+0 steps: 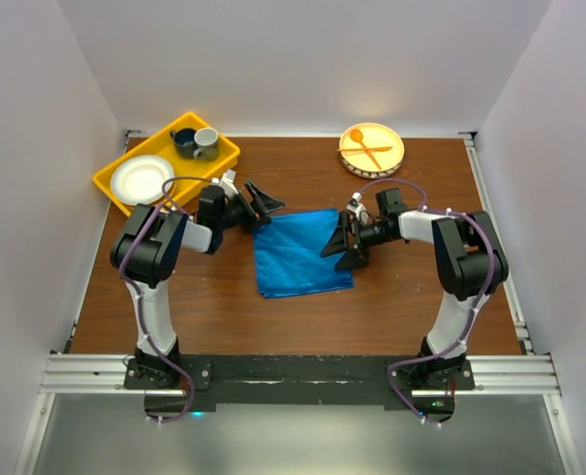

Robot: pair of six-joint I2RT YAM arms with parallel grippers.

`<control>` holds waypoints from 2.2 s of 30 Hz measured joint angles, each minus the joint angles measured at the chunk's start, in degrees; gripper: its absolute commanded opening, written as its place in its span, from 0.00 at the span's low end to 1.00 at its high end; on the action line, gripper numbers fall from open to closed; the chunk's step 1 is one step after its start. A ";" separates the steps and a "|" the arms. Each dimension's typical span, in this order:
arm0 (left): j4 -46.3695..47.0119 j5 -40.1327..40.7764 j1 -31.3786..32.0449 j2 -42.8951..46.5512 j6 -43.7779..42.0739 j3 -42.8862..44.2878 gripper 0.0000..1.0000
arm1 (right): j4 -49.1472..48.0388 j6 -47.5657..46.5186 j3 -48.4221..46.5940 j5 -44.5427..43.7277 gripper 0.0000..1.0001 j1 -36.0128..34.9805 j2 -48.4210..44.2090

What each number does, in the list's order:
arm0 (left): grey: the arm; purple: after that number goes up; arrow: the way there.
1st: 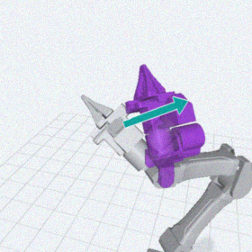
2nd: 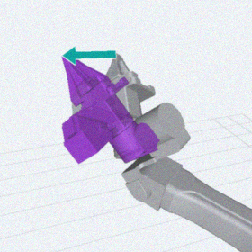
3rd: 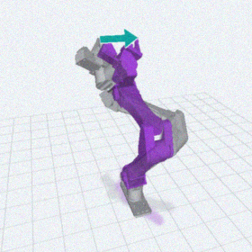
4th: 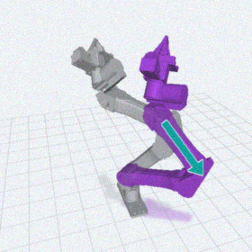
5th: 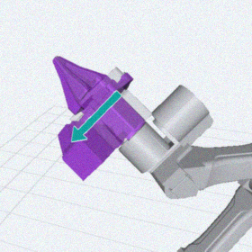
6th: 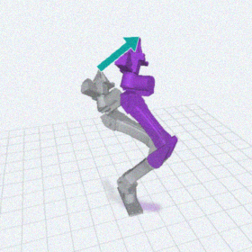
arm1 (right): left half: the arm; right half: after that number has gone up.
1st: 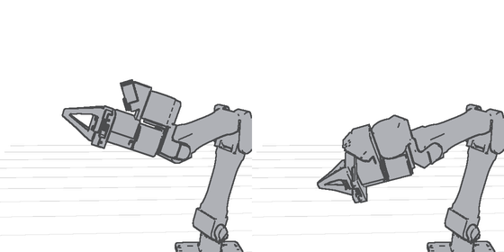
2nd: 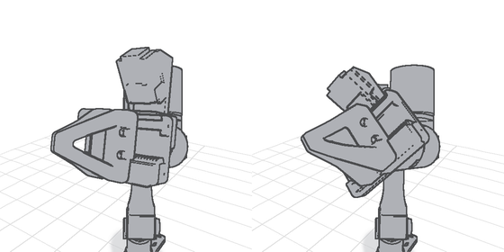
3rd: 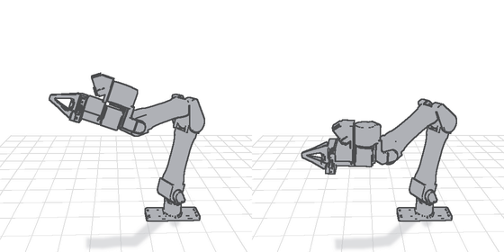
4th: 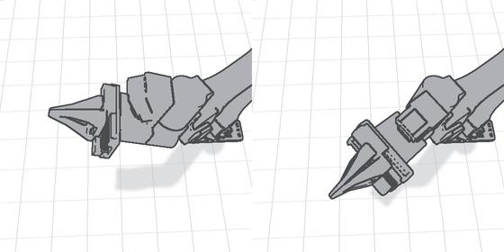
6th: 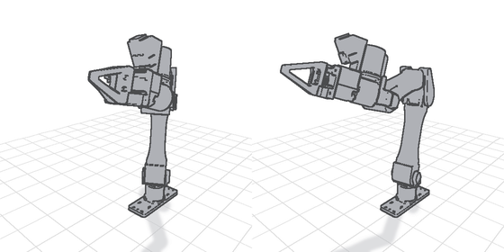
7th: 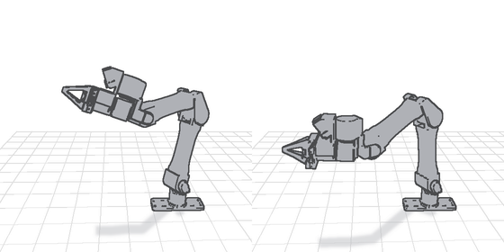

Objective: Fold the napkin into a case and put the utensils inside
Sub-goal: Smooth out the square-folded napkin at the center of the board.

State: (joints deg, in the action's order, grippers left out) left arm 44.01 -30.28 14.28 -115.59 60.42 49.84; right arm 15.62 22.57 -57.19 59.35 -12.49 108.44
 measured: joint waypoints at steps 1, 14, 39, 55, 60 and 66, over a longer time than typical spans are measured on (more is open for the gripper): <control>-0.02 -0.02 -0.02 0.00 -0.02 0.00 1.00 | 0.59 -0.22 0.48 0.15 0.98 -0.22 -1.03; -0.02 -0.13 -0.02 0.00 -0.26 0.00 1.00 | -0.44 1.88 6.82 4.81 0.98 -2.32 -6.82; -0.04 -0.39 -0.04 0.09 -1.22 -0.07 1.00 | -9.11 6.43 7.13 6.75 0.98 -8.17 0.42; -0.46 -1.25 -0.74 0.48 -1.79 -0.37 1.00 | -2.21 -3.85 5.64 13.44 0.98 -3.93 2.69; -0.02 -2.86 -0.72 0.55 -3.08 -0.37 1.00 | 3.85 -4.13 2.03 12.52 0.98 -3.82 0.52; -2.47 -5.53 0.02 2.60 -3.23 -0.37 1.00 | 2.56 -0.81 -10.56 12.11 0.96 -3.72 -2.73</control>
State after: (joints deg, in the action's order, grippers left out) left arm 41.54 -35.81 14.31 -112.99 57.19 49.47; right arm 18.17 21.76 -67.75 71.46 -16.21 105.71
